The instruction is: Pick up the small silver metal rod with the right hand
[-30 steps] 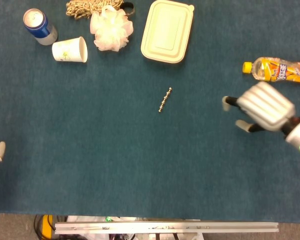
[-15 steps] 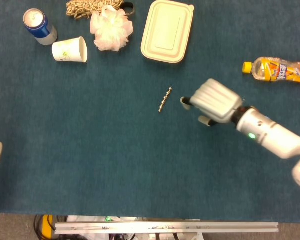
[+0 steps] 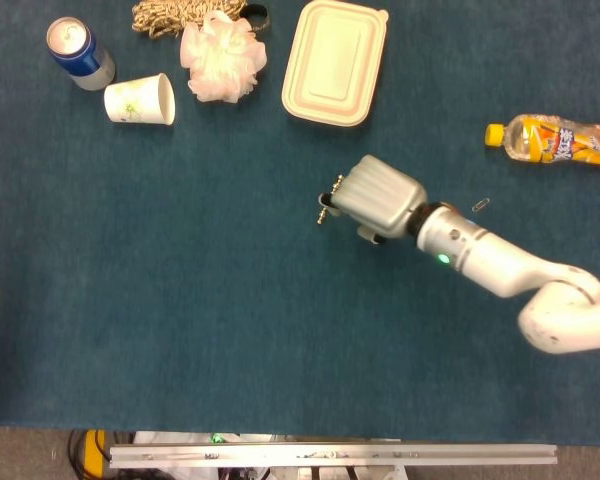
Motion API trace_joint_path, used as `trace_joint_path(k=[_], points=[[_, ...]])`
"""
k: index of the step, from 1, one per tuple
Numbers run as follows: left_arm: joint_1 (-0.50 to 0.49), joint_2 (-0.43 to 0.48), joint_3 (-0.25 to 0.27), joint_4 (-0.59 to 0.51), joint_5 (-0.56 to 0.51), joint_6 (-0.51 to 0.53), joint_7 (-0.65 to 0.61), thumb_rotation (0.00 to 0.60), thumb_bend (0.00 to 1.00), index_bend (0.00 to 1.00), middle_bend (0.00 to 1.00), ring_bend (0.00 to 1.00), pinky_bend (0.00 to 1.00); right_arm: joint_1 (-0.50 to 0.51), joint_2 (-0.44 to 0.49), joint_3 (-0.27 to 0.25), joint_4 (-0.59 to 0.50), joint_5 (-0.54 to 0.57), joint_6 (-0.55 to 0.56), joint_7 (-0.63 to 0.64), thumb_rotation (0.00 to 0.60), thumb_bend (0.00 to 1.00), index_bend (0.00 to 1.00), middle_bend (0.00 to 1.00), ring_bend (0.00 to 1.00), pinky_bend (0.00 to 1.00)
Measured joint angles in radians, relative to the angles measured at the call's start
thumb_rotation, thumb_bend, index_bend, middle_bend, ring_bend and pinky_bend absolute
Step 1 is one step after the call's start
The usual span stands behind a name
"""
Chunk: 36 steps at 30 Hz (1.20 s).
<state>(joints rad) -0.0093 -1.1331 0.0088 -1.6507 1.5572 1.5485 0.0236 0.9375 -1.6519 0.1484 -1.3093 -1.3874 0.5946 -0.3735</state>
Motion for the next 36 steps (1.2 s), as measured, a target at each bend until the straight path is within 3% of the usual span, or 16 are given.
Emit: trace_joint_path(k=[16,36], points=[[0.007,0.001,-0.008,0.025,-0.027,-0.003,-0.036,0.6,0.32,0.06,0.11,0.09,0.06,0.089,-0.144,-0.005,0.186,0.006,-0.011,0.054,0.6,0.29,0.45,0.94,1.0,1.0],[0.014,0.001,-0.006,0.033,-0.027,0.0,-0.058,0.6,0.32,0.06,0.11,0.09,0.06,0.107,-0.179,-0.029,0.242,0.024,0.01,0.065,0.6,0.29,0.48,0.95,1.0,1.0]])
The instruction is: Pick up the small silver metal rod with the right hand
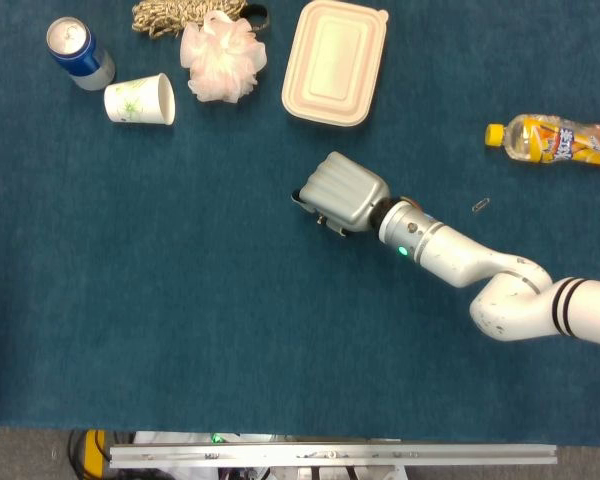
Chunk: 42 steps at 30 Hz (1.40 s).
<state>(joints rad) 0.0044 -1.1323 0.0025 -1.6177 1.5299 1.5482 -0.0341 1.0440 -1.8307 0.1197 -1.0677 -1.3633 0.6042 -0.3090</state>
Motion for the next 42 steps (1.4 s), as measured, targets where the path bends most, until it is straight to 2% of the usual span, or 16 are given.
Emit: trace_joint_path(k=[6,16,29,35,42], points=[[0.003,-0.001,-0.001,0.005,-0.002,0.003,-0.004,0.6,0.32,0.06,0.11,0.09,0.06,0.004,-0.008,-0.001,0.009,0.012,-0.002,-0.004,0.6,0.29,0.49,0.95,1.0,1.0],[0.006,-0.004,0.0,0.012,-0.004,0.002,-0.012,0.6,0.32,0.06,0.11,0.09,0.06,0.008,-0.019,-0.006,0.018,0.024,-0.002,-0.012,0.6,0.29,0.56,0.96,1.0,1.0],[0.01,-0.007,-0.001,0.024,-0.005,0.006,-0.023,0.6,0.32,0.06,0.11,0.09,0.06,0.008,-0.016,-0.006,0.006,0.045,0.002,-0.026,0.6,0.34,0.62,0.97,1.0,1.0],[0.013,-0.005,0.0,0.025,-0.006,0.006,-0.025,0.6,0.32,0.06,0.11,0.09,0.06,-0.004,0.013,-0.004,-0.041,0.041,0.031,-0.019,0.6,0.38,0.64,0.99,1.0,1.0],[0.014,-0.006,0.003,0.026,-0.007,0.001,-0.024,0.6,0.32,0.06,0.11,0.09,0.06,-0.064,0.106,-0.006,-0.176,0.04,0.126,-0.006,0.6,0.48,0.69,1.0,1.0,1.0]])
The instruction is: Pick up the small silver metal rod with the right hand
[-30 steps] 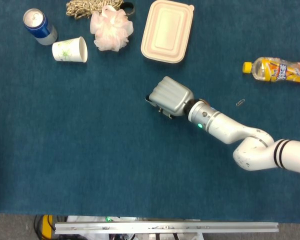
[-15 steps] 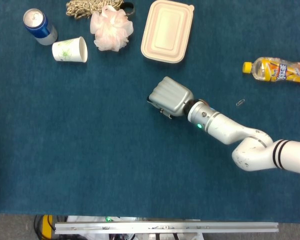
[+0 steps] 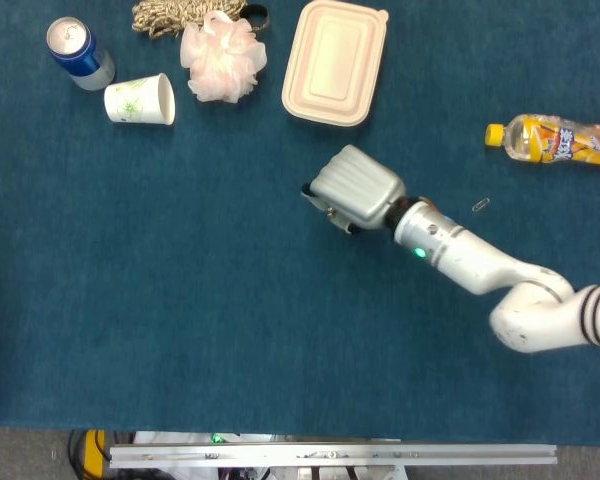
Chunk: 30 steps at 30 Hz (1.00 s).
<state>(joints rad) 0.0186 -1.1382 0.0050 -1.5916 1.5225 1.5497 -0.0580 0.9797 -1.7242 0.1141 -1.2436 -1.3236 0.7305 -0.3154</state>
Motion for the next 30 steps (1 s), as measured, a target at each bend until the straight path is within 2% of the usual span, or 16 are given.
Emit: trace_joint_path(k=[8,15,21,30], points=[[-0.003,-0.002,0.003,-0.005,0.008,-0.005,0.01,0.6,0.32,0.06,0.11,0.09,0.06,-0.109,0.17,-0.022,-0.195,-0.009,0.138,0.014,0.6,0.51,0.73,1.0,1.0,1.0],[-0.014,-0.001,0.008,-0.021,0.021,-0.021,0.027,0.6,0.32,0.06,0.11,0.09,0.06,-0.214,0.317,-0.064,-0.334,-0.03,0.243,0.04,0.6,0.51,0.73,1.0,1.0,1.0],[-0.023,-0.003,0.013,-0.033,0.03,-0.035,0.044,0.6,0.32,0.06,0.11,0.09,0.06,-0.288,0.397,-0.107,-0.38,-0.039,0.284,0.058,0.6,0.51,0.73,1.0,1.0,1.0],[-0.029,-0.006,0.021,-0.05,0.038,-0.045,0.067,0.6,0.32,0.06,0.11,0.09,0.06,-0.348,0.418,-0.14,-0.349,-0.033,0.287,0.1,0.6,0.51,0.73,1.0,1.0,1.0]])
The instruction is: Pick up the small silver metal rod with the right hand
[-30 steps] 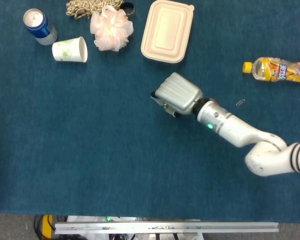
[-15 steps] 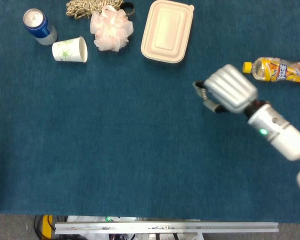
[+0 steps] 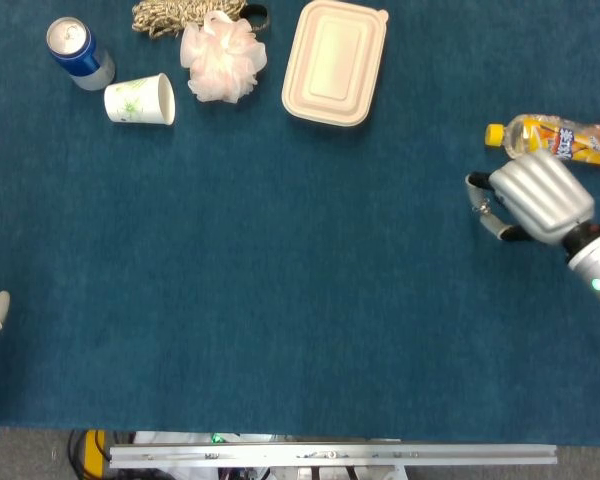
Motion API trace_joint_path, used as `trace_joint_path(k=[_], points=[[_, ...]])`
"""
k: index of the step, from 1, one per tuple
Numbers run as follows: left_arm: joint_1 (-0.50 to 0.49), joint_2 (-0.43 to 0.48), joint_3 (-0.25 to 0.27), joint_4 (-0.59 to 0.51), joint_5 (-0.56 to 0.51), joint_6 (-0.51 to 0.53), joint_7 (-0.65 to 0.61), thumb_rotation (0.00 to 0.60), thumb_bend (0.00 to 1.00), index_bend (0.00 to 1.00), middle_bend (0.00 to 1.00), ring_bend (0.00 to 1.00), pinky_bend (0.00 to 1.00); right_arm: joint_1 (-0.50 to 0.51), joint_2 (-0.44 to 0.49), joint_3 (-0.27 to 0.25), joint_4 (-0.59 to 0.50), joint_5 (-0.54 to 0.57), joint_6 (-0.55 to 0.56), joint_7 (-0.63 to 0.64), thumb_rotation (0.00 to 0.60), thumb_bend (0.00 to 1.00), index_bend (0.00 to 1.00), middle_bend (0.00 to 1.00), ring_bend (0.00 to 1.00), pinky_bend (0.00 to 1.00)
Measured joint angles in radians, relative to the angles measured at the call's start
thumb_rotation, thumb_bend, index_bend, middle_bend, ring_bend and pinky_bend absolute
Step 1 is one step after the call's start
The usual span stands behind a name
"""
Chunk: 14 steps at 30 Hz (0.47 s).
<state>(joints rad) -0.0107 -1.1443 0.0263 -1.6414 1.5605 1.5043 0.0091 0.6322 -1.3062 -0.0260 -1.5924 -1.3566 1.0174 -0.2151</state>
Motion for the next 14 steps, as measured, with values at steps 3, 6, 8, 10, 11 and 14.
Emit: trace_joint_path(k=[3,6,8,10,11,14], points=[[0.0,0.0,0.002,-0.004,0.002,-0.001,0.004,0.6,0.32,0.06,0.11,0.09,0.06,-0.011,-0.008,-0.001,0.024,0.001,-0.005,0.016,0.6,0.51,0.73,1.0,1.0,1.0],[0.0,0.0,0.003,-0.004,0.001,-0.001,0.005,0.6,0.32,0.06,0.11,0.09,0.06,-0.019,-0.015,-0.002,0.042,0.0,-0.014,0.021,0.6,0.51,0.73,1.0,1.0,1.0],[0.001,0.0,0.004,-0.005,-0.001,-0.001,0.006,0.6,0.32,0.06,0.11,0.09,0.06,-0.022,-0.018,-0.001,0.046,-0.001,-0.018,0.021,0.6,0.51,0.73,1.0,1.0,1.0],[0.001,0.0,0.004,-0.006,-0.002,-0.001,0.008,0.6,0.32,0.06,0.11,0.09,0.06,-0.025,-0.02,0.003,0.05,-0.002,-0.02,0.022,0.6,0.51,0.73,1.0,1.0,1.0],[0.001,0.0,0.005,-0.006,-0.002,-0.002,0.008,0.6,0.32,0.06,0.11,0.09,0.06,-0.025,-0.021,0.004,0.05,-0.003,-0.022,0.022,0.6,0.51,0.73,1.0,1.0,1.0],[0.001,0.0,0.005,-0.005,-0.003,-0.002,0.009,0.6,0.32,0.06,0.11,0.09,0.06,-0.028,-0.022,0.007,0.051,-0.006,-0.027,0.022,0.6,0.51,0.73,1.0,1.0,1.0]])
